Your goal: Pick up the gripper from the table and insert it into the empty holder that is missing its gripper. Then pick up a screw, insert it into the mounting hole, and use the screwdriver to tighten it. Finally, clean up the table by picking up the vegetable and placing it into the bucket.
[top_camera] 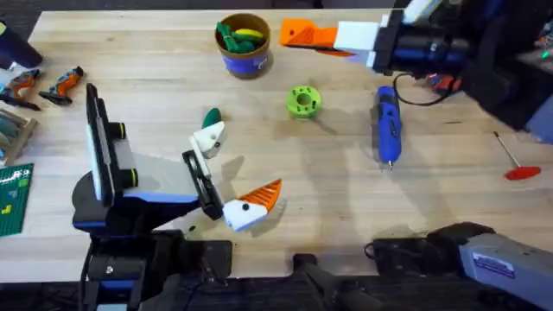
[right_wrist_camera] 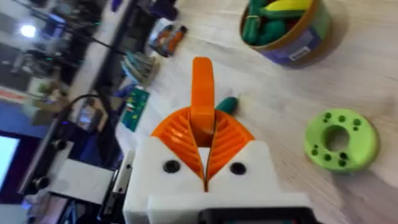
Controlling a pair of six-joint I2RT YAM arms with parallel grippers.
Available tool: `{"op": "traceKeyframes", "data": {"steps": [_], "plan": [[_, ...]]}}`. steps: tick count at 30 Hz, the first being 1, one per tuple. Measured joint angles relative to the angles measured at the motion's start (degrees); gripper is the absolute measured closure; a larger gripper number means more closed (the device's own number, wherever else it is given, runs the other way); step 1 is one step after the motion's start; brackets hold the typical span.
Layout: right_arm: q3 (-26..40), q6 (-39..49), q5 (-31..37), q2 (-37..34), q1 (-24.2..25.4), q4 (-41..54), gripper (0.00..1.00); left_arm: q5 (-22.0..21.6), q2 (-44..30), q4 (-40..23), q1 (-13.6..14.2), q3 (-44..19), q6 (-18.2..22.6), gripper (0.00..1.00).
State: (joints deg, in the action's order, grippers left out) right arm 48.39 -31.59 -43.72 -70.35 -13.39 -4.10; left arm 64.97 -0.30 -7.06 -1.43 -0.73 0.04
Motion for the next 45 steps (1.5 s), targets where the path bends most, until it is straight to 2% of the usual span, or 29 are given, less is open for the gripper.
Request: {"op": "traceKeyframes", "data": {"steps": [11, 15, 16, 19, 32, 45], "plan": [[-10.5, -12.6, -13.7, -0.8, 1.7, -24.5, 0.989, 0.0, 0.0, 0.0, 0.0, 0.0, 0.0, 0.015], [-12.8, -18.0, -17.2, -4.0, 1.7, -34.0, 0.989, 0.0, 0.0, 0.0, 0.0, 0.0, 0.0, 0.015], [-13.7, -22.1, -19.6, -6.8, 1.7, -39.9, 0.989, 0.0, 0.0, 0.0, 0.0, 0.0, 0.0, 0.015], [-13.8, -25.8, -21.9, -9.5, 1.7, -44.4, 0.989, 0.0, 0.0, 0.0, 0.0, 0.0, 0.0, 0.015], [-14.4, -37.2, -32.1, -21.9, -1.3, -57.7, 0.989, 0.0, 0.0, 0.0, 0.0, 0.0, 0.0, 0.015], [-14.4, -40.4, -39.1, -27.0, -5.3, -58.3, 0.989, 0.0, 0.0, 0.0, 0.0, 0.0, 0.0, 0.015]]}}
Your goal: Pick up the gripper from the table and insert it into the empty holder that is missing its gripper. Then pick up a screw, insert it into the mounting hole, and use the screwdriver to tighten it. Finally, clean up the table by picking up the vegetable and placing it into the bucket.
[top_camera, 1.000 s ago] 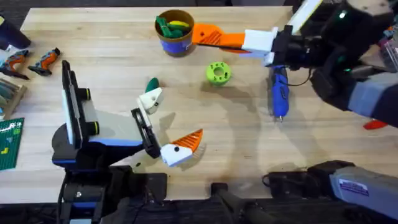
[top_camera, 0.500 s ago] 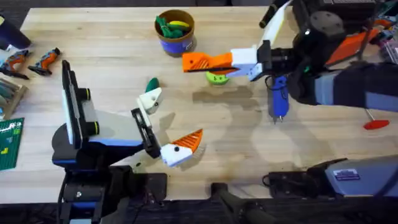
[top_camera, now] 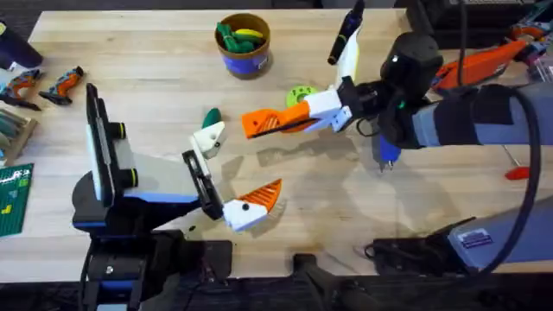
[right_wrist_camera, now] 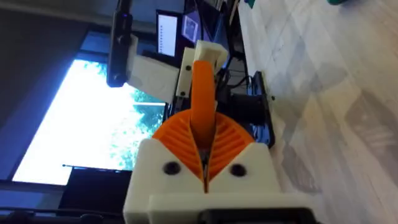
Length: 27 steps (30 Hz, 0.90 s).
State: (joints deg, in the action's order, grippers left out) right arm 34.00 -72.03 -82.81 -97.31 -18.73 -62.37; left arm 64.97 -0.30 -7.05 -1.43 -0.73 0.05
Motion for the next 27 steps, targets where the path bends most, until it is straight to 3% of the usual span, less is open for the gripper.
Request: {"op": "traceKeyframes", "data": {"steps": [23, 25, 27], "plan": [[0.0, -0.6, -2.6, -1.7, -2.5, 2.4, 0.989, 0.0, 0.0, 0.0, 0.0, 0.0, 0.0, 0.015], [0.0, -1.2, -2.7, -3.3, -3.1, 0.4, 0.989, 0.0, 0.0, 0.0, 0.0, 0.0, 0.0, 0.016], [0.0, -4.5, -3.1, -6.2, -4.6, -8.1, 0.989, 0.0, 0.0, 0.0, 0.0, 0.0, 0.0, 0.015]]}}
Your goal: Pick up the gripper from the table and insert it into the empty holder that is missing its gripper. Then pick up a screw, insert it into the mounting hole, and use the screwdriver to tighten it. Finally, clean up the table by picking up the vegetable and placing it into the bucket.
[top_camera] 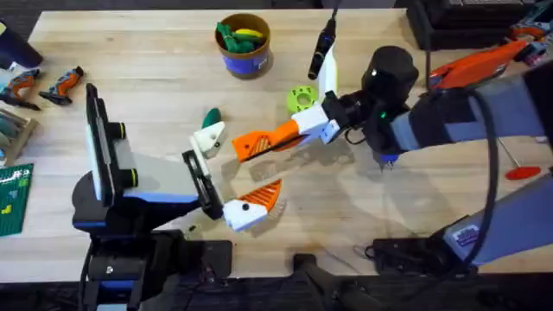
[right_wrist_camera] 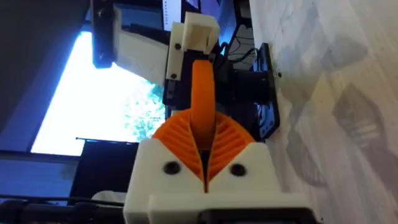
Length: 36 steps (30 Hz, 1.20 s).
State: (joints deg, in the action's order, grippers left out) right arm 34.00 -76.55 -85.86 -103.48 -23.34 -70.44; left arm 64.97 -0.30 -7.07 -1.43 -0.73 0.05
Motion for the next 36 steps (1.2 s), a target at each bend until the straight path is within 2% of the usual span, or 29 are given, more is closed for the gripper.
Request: {"op": "traceKeyframes", "data": {"steps": [3, 5, 12, 19, 36], "plan": [[0.0, -3.5, -0.2, -1.4, -0.5, -6.4, 0.989, 0.0, 0.0, 0.0, 0.0, 0.0, 0.0, 0.015], [0.0, -5.2, -0.2, -1.8, -0.5, -7.5, 0.989, 0.0, 0.0, 0.0, 0.0, 0.0, 0.0, 0.016], [0.2, -9.1, -0.3, -2.0, -0.5, -7.6, 0.989, 0.0, 0.0, 0.0, 0.0, 0.0, 0.0, 0.015], [3.3, -11.5, -0.6, -2.0, -0.5, -7.3, 0.989, 0.0, 0.0, 0.0, 0.0, 0.0, 0.0, 0.015], [5.0, -11.6, -0.5, -4.6, -1.9, -6.7, 0.989, 0.0, 0.0, 0.0, 0.0, 0.0, 0.0, 0.016]]}}
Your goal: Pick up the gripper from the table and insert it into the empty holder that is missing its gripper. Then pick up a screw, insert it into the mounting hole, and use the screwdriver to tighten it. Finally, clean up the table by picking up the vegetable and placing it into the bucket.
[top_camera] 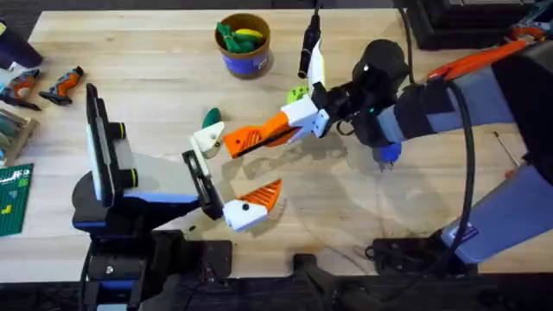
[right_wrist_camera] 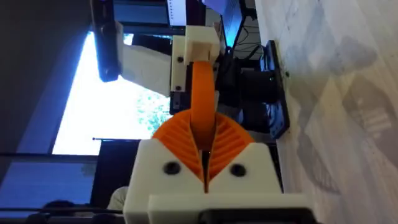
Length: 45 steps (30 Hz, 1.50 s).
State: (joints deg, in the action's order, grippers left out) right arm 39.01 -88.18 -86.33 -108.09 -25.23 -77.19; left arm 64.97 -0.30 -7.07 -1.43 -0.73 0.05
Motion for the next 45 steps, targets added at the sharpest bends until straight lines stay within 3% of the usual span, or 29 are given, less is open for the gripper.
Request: {"op": "traceKeyframes", "data": {"steps": [45], "plan": [[0.0, 1.7, 4.5, 0.0, -2.1, -0.4, 0.990, -0.1, 0.0, 0.0, 0.0, 0.0, 0.0, 0.015]]}}
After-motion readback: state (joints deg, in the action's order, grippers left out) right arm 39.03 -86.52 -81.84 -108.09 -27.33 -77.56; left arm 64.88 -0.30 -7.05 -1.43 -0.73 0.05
